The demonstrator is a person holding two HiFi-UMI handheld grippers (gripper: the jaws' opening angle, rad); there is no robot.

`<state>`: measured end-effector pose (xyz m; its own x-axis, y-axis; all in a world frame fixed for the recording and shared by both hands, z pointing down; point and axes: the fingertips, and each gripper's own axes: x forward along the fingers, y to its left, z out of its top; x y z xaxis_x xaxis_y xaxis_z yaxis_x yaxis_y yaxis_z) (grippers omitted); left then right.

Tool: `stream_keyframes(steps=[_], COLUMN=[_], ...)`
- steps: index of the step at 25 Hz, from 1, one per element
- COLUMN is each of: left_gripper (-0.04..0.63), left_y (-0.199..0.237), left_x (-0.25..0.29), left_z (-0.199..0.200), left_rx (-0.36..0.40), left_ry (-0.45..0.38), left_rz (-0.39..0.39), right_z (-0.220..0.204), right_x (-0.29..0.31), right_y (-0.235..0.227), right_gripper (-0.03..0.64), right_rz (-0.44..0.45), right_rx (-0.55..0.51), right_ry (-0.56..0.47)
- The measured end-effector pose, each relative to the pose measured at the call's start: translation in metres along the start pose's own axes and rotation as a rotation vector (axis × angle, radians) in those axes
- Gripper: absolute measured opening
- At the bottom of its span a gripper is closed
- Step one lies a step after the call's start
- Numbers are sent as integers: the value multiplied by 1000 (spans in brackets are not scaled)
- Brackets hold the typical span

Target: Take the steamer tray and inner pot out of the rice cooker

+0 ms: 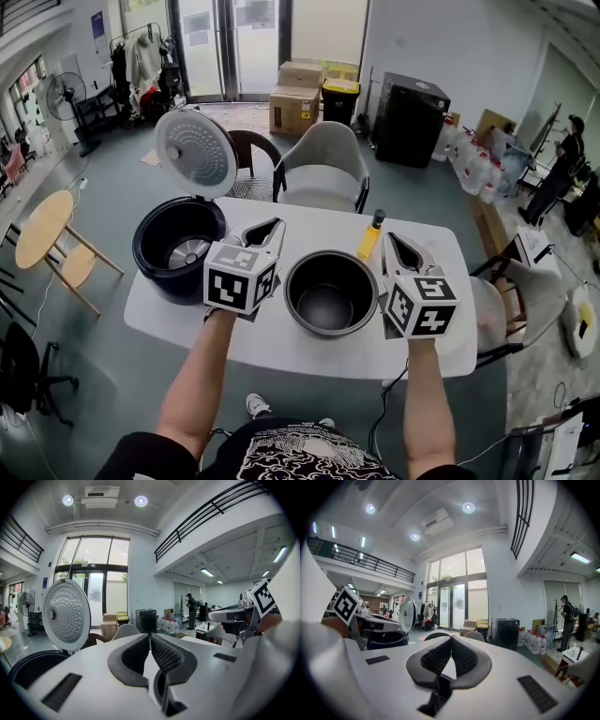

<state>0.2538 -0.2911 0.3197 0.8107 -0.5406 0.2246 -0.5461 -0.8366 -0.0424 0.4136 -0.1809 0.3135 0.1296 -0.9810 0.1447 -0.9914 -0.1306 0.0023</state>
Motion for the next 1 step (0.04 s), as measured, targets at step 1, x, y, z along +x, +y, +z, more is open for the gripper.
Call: stream_keyframes(steps=[1], left_gripper=[28], left_y=[0], left_x=[2], left_z=[-1], left_rx=[0], left_ry=[1], left_rz=[0], right_z=[-1], right_x=[1], right_y=[-1], right_gripper=[14], right_rz=[0], right_rx=[0], right_ry=[-1])
